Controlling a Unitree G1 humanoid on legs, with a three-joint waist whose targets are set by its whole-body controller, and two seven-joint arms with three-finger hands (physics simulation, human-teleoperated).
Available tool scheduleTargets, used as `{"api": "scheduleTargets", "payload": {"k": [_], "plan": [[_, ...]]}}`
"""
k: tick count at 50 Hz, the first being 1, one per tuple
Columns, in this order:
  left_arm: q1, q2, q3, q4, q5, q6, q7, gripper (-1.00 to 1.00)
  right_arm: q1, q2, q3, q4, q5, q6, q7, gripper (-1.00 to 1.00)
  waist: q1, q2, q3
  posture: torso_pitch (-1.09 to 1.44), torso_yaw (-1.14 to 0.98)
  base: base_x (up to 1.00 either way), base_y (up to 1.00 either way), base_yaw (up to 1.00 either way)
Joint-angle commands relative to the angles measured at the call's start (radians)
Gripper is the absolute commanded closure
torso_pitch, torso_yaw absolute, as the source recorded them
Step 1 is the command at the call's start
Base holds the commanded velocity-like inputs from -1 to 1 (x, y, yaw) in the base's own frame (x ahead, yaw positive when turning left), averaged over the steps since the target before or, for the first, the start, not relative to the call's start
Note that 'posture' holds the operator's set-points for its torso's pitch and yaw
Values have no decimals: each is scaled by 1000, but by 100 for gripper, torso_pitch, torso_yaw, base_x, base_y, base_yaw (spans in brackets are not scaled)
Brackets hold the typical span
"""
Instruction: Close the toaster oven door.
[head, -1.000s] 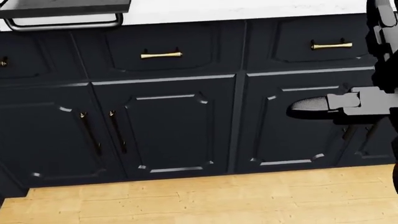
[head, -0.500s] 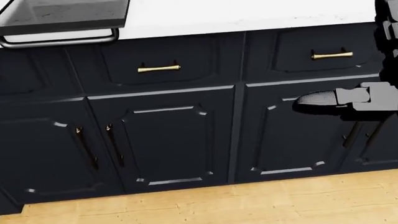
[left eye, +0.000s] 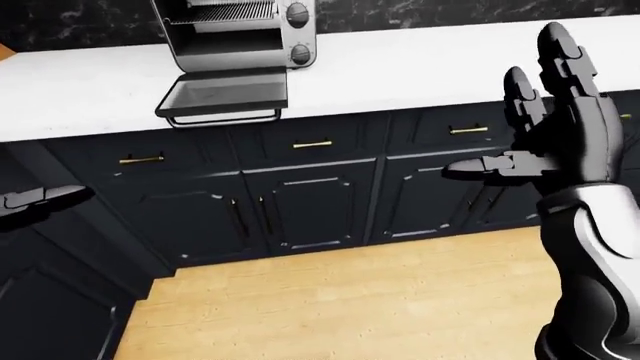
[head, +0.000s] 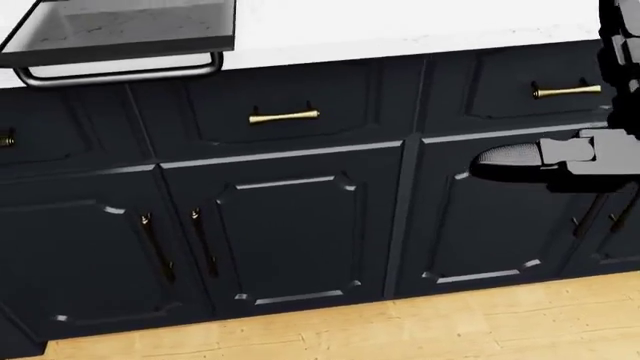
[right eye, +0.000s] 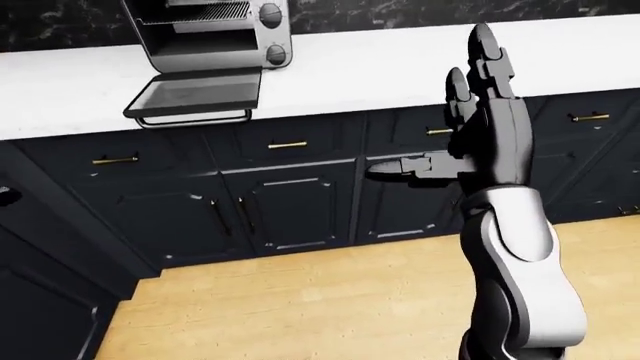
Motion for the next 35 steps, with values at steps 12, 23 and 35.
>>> {"api": "scheduleTargets", "payload": {"k": [12, 23, 35], "plan": [[-24, 37, 36, -41, -1, -30, 10, -100, -29, -8, 6, -47, 8, -37, 7, -100, 10, 91, -5, 0, 0, 2, 19, 0], [-27, 41, 36, -45, -1, -30, 10, -100, -37, -11, 3, -57, 14, -20, 0, -100, 4, 6, -10, 0, 0, 1, 17, 0], [-24, 42, 42, -53, -2, -27, 7, -100, -34, -12, 2, -52, 15, -28, 2, -100, 11, 100, -10, 0, 0, 2, 15, 0]]}}
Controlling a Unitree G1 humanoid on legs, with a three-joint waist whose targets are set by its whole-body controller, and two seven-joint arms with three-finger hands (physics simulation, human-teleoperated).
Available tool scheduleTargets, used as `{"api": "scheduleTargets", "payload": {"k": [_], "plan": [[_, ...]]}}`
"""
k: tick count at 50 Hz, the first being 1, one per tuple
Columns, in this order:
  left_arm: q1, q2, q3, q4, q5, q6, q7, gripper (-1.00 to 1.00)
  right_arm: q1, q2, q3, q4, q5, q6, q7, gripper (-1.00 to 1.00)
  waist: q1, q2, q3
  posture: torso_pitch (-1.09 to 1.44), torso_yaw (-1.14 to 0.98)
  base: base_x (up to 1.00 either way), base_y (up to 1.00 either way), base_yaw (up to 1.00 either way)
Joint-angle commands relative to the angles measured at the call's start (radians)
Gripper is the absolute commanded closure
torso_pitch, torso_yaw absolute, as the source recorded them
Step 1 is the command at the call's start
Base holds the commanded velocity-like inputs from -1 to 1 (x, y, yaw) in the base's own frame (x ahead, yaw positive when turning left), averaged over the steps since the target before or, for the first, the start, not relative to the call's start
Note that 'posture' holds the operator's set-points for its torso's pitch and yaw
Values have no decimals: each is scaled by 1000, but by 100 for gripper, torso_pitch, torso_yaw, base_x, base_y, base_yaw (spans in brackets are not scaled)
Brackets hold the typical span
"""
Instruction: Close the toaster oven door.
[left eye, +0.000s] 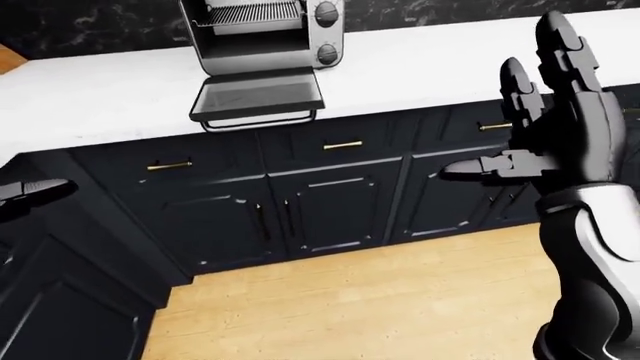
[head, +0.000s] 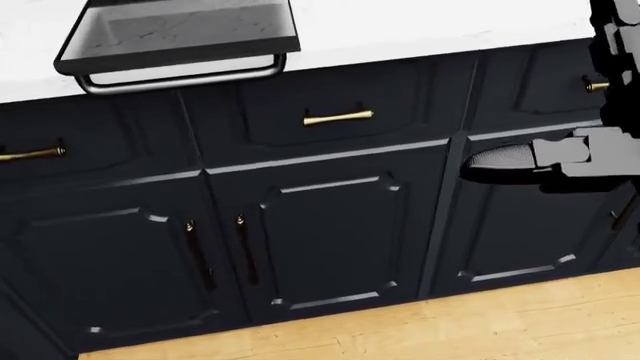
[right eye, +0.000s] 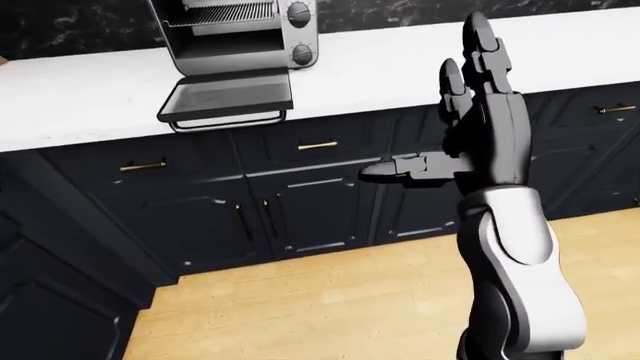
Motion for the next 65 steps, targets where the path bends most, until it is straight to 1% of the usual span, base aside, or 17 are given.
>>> {"api": "scheduleTargets", "payload": {"k": [1, 13, 14, 19, 21, 24, 25, 27, 28, 29, 34, 36, 42, 46, 55, 59, 65], "plan": [[-14, 20, 10, -27, -1, -19, 1, -100, -22, -15, -13, -22, 0, -22, 0, -100, -7, 19, -17, 0, 0, 2, 15, 0], [-15, 24, 13, -37, -6, -13, -3, -100, -22, -15, -14, -20, -2, -24, 3, -100, 2, -112, -27, 0, 0, 2, 12, 0], [-15, 24, 13, -38, -6, -13, -3, -100, -21, -14, -15, -22, 1, -22, 1, -100, -8, -90, -19, 0, 0, 2, 9, 0], [-17, 23, 12, -37, -6, -12, -2, -100, -27, -16, -16, -20, 4, -17, -2, -100, -2, -77, -24, 0, 0, 2, 8, 0], [-18, 25, 12, -36, -6, -10, -1, -100, -26, -17, -16, -23, 4, -16, -2, -100, -16, -58, -2, 0, 0, 2, 0, 0], [-20, 27, 11, -36, -7, -9, 0, -100, -29, -19, -17, -26, 7, -10, -5, -100, -34, 4, -8, 0, 0, 2, 0, 0], [-20, 27, 11, -36, -6, -10, 0, -100, -30, -19, -18, -26, 8, -9, -6, -100, -25, -28, 3, 0, 0, 2, 0, 0], [-20, 29, 14, -34, -7, -11, -2, -100, -30, -21, -18, -24, 9, -10, -6, -100, -19, -23, -23, 0, 0, 5, 0, 0], [-19, 29, 15, -33, -7, -11, -1, -100, -31, -22, -19, -23, 9, -10, -6, -100, -14, -30, 6, 0, 0, 5, 0, 0], [-19, 30, 16, -35, -7, -11, -1, -100, -31, -23, -21, -24, 11, -9, -6, -100, -8, -32, -20, 0, 0, 6, 0, 0], [-19, 32, 18, -35, -8, -8, 0, -100, -23, -18, -12, -23, 7, -18, -6, -100, -7, -101, -14, 0, 0, 6, 0, 0], [-19, 32, 18, -34, -8, -9, -1, -100, -24, -17, -11, -26, 7, -15, -7, -100, -2, -74, -12, 0, 0, 9, 0, 0], [-19, 33, 18, -31, -8, -12, 0, -100, -19, -15, -10, -21, 0, -25, 0, -100, -2, -53, -13, 0, 0, 12, 0, 0], [-19, 36, 21, -34, -12, -7, 1, -100, -22, -15, -12, -22, 0, -22, 0, -100, -11, 23, -14, 0, 0, 13, 0, 0], [-21, 39, 23, -33, -14, -5, 4, -100, -21, -15, -12, -25, 1, -21, 0, -100, 1, -35, -4, 0, 0, 14, 0, 0], [-22, 39, 20, -34, -14, -5, 5, -100, -25, -15, -11, -25, 2, -16, -2, -100, 7, -116, -22, 0, 0, 13, 0, 0], [-25, 44, 25, -36, -22, 4, 8, -100, -33, -18, -17, -32, 9, -4, -6, -100, -4, -77, -16, 0, 0, 13, 0, 0]]}}
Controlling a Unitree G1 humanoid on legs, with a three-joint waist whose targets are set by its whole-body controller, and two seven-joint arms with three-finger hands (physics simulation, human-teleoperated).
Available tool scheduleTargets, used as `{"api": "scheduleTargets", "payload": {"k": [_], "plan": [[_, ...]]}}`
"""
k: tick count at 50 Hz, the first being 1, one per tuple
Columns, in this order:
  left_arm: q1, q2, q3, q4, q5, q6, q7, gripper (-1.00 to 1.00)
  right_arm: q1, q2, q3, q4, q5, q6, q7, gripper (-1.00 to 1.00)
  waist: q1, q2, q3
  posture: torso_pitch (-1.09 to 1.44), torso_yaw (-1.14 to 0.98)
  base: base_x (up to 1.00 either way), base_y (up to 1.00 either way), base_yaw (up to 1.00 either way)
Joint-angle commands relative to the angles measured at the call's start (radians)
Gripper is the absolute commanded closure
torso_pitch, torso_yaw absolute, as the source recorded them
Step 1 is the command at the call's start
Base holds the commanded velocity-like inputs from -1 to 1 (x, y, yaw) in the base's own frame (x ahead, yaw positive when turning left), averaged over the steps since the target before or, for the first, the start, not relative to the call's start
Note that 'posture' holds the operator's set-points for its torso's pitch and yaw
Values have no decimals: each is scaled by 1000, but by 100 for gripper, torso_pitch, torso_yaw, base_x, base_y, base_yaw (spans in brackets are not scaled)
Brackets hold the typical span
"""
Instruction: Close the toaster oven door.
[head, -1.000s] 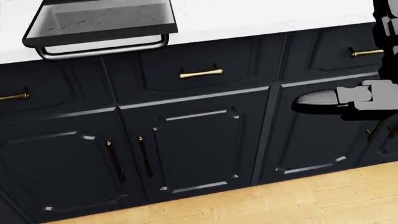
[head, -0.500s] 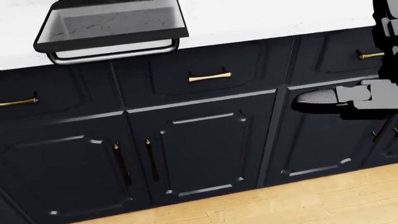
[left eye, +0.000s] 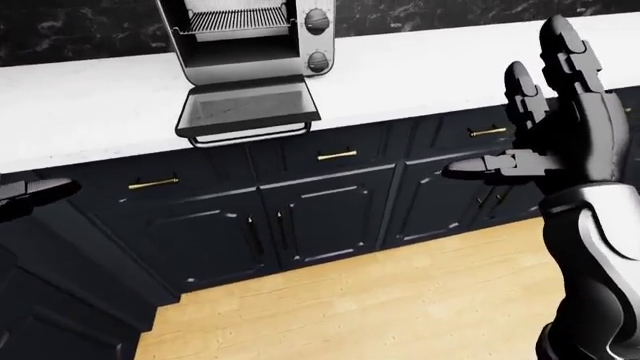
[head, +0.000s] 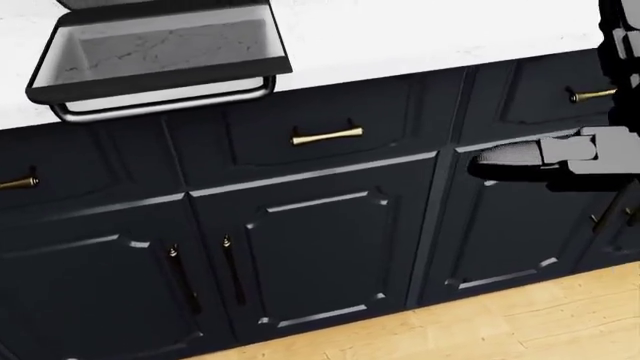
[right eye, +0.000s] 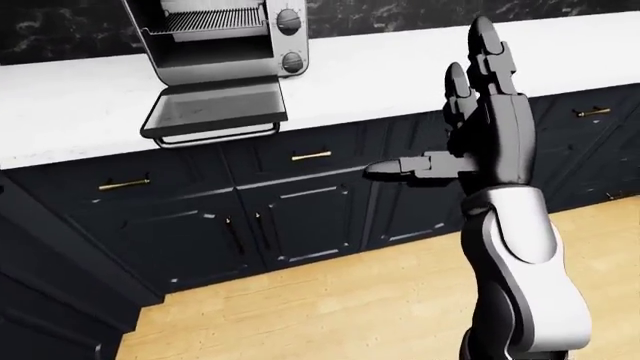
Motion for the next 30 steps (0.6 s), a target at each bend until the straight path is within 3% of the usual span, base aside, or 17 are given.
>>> {"api": "scheduleTargets", "payload": {"k": [1, 3, 5, 6, 7, 8, 9, 15, 19, 20, 21, 24, 28, 30], "plan": [[-19, 31, 32, -33, 1, -34, 8, -100, -34, -11, -2, -32, 9, -34, 3, -100, 6, 8, -15, 0, 0, 13, 0, 0], [-18, 32, 32, -34, 1, -32, 9, -100, -25, -10, 2, -38, 8, -37, 4, -100, 3, 29, -7, 0, 0, 13, 0, 0], [-16, 31, 32, -35, 1, -33, 7, -100, -30, -11, 0, -36, 11, -33, 4, -100, -1, 64, -7, 0, 0, 14, 0, 0], [-16, 31, 32, -34, 2, -34, 7, -100, -29, -11, -2, -40, 12, -31, 4, -100, -4, 96, -18, 0, 0, 14, 0, 0], [-16, 30, 32, -35, 2, -33, 7, -100, -30, -12, -1, -39, 13, -31, 3, -100, -10, 104, -29, 0, 0, 14, 0, 0], [-16, 31, 33, -33, 2, -34, 7, -100, -29, -11, 0, -40, 13, -31, 3, -100, 5, 86, -16, 0, 0, 14, 2, 0], [-16, 32, 33, -33, 3, -36, 6, -100, -29, -10, 2, -39, 12, -32, 3, -100, 0, 96, -9, 0, 0, 13, 3, 0], [-17, 33, 37, -38, -3, -27, 11, -100, -33, -11, 2, -47, 19, -21, -3, -100, 9, 34, -10, 0, 0, 14, 5, 0], [-17, 33, 35, -35, -2, -30, 11, -100, -33, -12, 1, -45, 19, -24, -1, -100, 15, -45, -20, 0, 0, 14, 5, 0], [-17, 34, 35, -36, -3, -29, 12, -100, -33, -12, 1, -44, 18, -25, -1, -100, 5, -6, -19, 0, 0, 15, 5, 0], [-18, 34, 35, -36, -3, -28, 12, -100, -33, -12, 1, -43, 18, -26, -1, -100, 10, -22, -18, 0, 0, 13, 5, 0], [-17, 35, 36, -37, -3, -28, 12, -100, -34, -12, 0, -46, 20, -22, -2, -100, 6, -13, -28, 0, 0, 13, 5, 0], [-20, 39, 38, -38, -7, -22, 13, -100, -38, -14, 0, -48, 23, -18, -5, -100, 1, 29, -9, 0, 0, 14, 5, 0], [-20, 38, 36, -39, -8, -22, 15, -100, -40, -15, -2, -50, 25, -14, -7, -100, -5, 69, -14, 0, 0, 14, 5, 0]]}}
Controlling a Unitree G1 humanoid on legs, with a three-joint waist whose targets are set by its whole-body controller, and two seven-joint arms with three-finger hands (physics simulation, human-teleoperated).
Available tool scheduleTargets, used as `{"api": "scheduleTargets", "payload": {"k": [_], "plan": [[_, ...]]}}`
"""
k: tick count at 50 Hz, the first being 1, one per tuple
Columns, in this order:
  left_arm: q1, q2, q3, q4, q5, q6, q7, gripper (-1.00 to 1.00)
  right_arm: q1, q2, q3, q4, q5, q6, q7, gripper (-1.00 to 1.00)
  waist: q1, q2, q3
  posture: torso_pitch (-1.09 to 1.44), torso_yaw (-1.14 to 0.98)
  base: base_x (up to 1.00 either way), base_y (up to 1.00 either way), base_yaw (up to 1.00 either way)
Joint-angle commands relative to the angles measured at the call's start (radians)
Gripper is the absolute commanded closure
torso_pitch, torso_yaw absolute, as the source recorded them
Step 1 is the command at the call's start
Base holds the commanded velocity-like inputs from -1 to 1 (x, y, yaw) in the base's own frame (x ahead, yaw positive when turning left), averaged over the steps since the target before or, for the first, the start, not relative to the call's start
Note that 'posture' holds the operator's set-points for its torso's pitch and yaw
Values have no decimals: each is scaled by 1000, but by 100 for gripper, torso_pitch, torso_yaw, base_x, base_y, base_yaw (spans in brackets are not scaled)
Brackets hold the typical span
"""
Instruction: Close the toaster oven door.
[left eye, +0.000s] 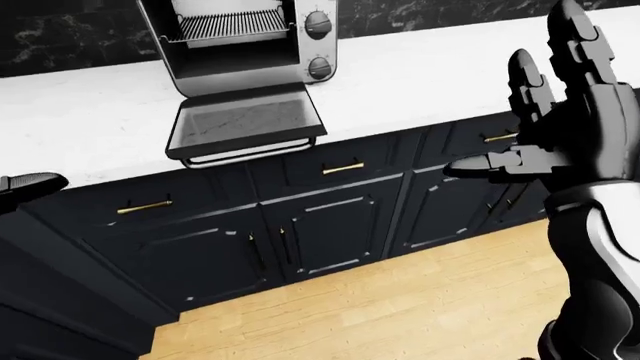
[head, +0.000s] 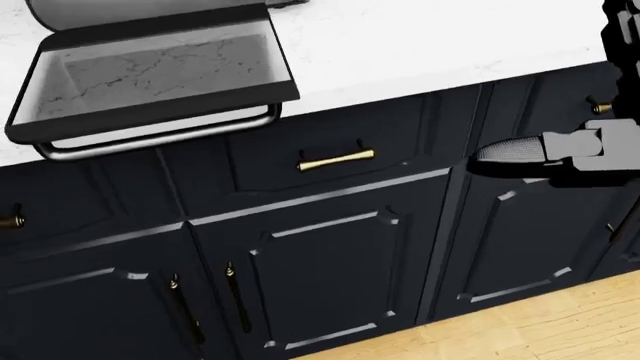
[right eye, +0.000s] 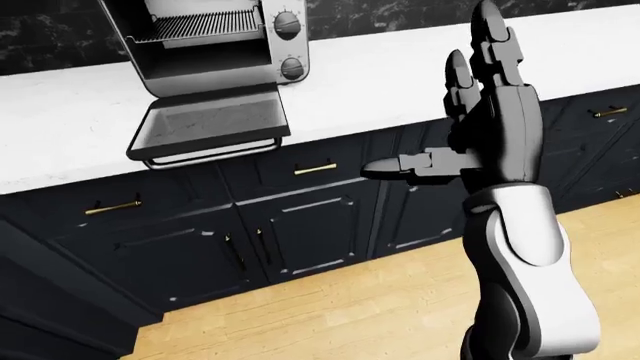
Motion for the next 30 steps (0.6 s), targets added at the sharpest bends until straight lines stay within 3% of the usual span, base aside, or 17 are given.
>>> {"api": "scheduleTargets", "payload": {"k": [1, 2, 4, 10, 12, 14, 15, 17, 20, 23, 25, 27, 28, 29, 30], "plan": [[-15, 21, 13, -18, 0, -22, 4, -100, -22, -7, -3, -18, 6, -16, 0, -100, 0, 29, -25, 0, 0, 14, 5, 0], [-15, 21, 13, -19, -1, -21, 5, -100, -24, -8, -3, -18, 7, -16, -1, -100, 4, 14, -25, 0, 0, 13, 5, 0], [-17, 25, 15, -20, -3, -18, 6, -100, -20, -6, -1, -24, 9, -13, -4, -100, 8, 20, -11, 0, 0, 14, 4, 0], [-14, 27, 18, -15, -3, -23, 3, -100, -24, -11, -3, -21, 12, -15, -4, -100, 17, -38, -11, 0, 0, 14, 5, 0], [-14, 29, 20, -15, -5, -21, 3, -100, -19, -8, 0, -22, 10, -19, -5, -100, 20, -66, -11, 0, 0, 14, 5, 0], [-14, 29, 20, -14, -6, -22, 3, -100, -20, -8, 0, -20, 10, -19, -4, -100, 23, -117, -26, 0, 0, 14, 4, 0], [-13, 28, 20, -14, -5, -23, 3, -100, -20, -8, 1, -22, 10, -18, -4, -100, 21, -99, -22, 0, 0, 13, 6, 0], [-14, 30, 23, -13, -8, -21, 4, -100, -22, -8, 0, -23, 11, -16, -5, -100, 16, -103, -17, 0, 0, 14, 5, 0], [-12, 33, 31, -4, -15, -18, 6, -100, -20, -7, 1, -23, 10, -16, -5, -100, 11, -84, -22, 0, 0, 14, 5, 0], [-9, 39, 39, 2, -20, -16, 8, -100, -22, -8, 0, -23, 10, -15, -5, -100, 8, -55, -9, 0, 0, 14, 5, 0], [-7, 44, 47, 0, -27, -10, 11, -100, -35, -12, -3, -23, 16, -4, -9, -100, 3, -24, -9, 0, 0, 14, 6, 0], [-3, 43, 50, -2, -32, -6, 13, -100, -38, -15, -7, -24, 21, -2, -12, -100, 0, 42, -28, 0, 0, 14, 5, 0], [-4, 46, 53, -2, -36, -2, 13, -100, -41, -16, -8, -23, 24, 1, -14, -100, 11, 6, -20, 0, 0, 13, 5, 0], [-3, 49, 57, 1, -38, -1, 13, -100, -41, -18, -7, -27, 27, 4, -15, -100, 8, 20, -15, 0, 0, 13, 5, 0], [-1, 49, 58, 3, -38, -4, 12, -100, -39, -18, -5, -27, 27, 2, -16, -100, 10, 18, -12, 0, 0, 12, 5, 0]]}}
